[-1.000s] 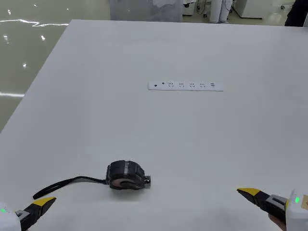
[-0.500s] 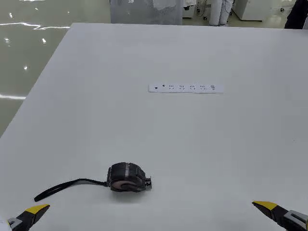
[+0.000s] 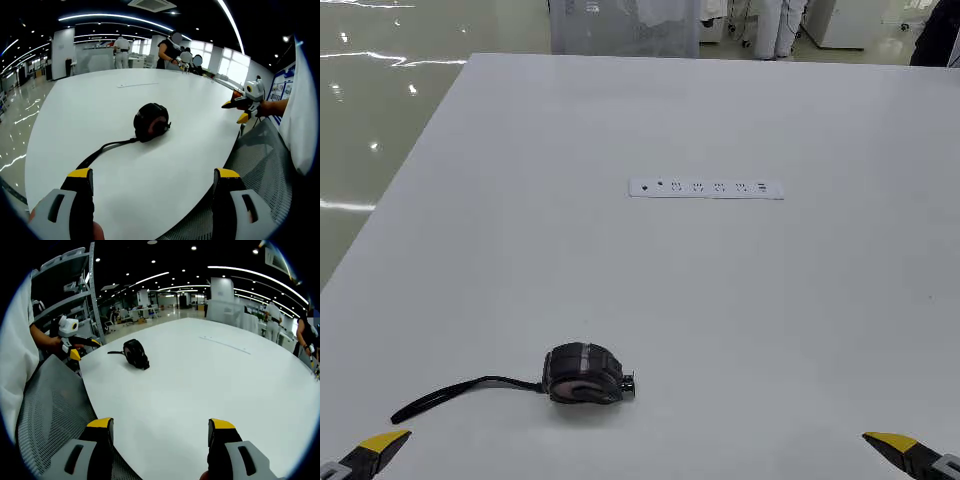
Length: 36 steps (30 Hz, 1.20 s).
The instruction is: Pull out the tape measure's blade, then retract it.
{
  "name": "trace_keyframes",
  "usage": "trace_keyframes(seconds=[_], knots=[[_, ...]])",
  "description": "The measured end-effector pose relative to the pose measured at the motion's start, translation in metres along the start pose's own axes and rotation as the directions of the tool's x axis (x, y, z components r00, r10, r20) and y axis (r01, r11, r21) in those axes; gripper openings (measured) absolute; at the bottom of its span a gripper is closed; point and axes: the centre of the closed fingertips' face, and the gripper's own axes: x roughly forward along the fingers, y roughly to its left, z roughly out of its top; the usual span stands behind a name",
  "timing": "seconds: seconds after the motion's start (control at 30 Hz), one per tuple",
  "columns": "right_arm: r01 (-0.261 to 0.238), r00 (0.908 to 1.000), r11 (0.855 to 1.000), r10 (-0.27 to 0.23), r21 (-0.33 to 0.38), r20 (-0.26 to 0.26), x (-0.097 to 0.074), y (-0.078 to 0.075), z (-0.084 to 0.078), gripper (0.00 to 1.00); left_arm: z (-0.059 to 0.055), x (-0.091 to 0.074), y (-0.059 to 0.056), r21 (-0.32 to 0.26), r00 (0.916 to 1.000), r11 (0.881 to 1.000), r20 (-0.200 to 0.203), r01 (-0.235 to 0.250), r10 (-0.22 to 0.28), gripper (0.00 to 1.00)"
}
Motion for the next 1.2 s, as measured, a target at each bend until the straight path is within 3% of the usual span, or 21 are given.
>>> trace_keyframes(seconds=[0.37,0.7,0.83,0.87,1.0,1.2], knots=[[0.003,1.0000,1.000,-0.003,0.001,0.000,-0.0010,-0.0013,0.0010,0.78,0.0034,-0.0014,-0.0023,0.010,0.9999,1.000,0.007,0.010,-0.010,0.90],[-0.003,1.0000,1.000,0.003,0.004,-0.006,-0.0012,0.0006,-0.0023,0.78,0.0045,-0.0025,0.0036,0.000,0.9997,1.000,0.019,-0.013,0.013,0.91],[-0.004,1.0000,1.000,0.004,0.006,-0.005,-0.0009,0.0007,-0.0024,0.78,0.0037,-0.0029,0.0002,-0.018,0.9998,1.000,0.016,0.012,-0.012,0.87],[-0.004,1.0000,1.000,0.004,0.006,-0.005,-0.0008,0.0008,-0.0023,0.78,0.0035,-0.0031,0.0029,-0.002,0.9998,1.000,0.017,-0.006,0.006,0.86],[-0.004,1.0000,1.000,0.004,0.005,-0.004,-0.0004,0.0010,-0.0022,0.78,0.0017,-0.0028,-0.0010,-0.024,0.9999,1.000,0.009,0.014,-0.014,0.85],[-0.003,1.0000,1.000,0.003,0.005,-0.004,-0.0005,0.0013,-0.0026,0.79,0.0037,-0.0032,0.0001,-0.007,0.9998,1.000,0.020,0.002,-0.002,0.86]])
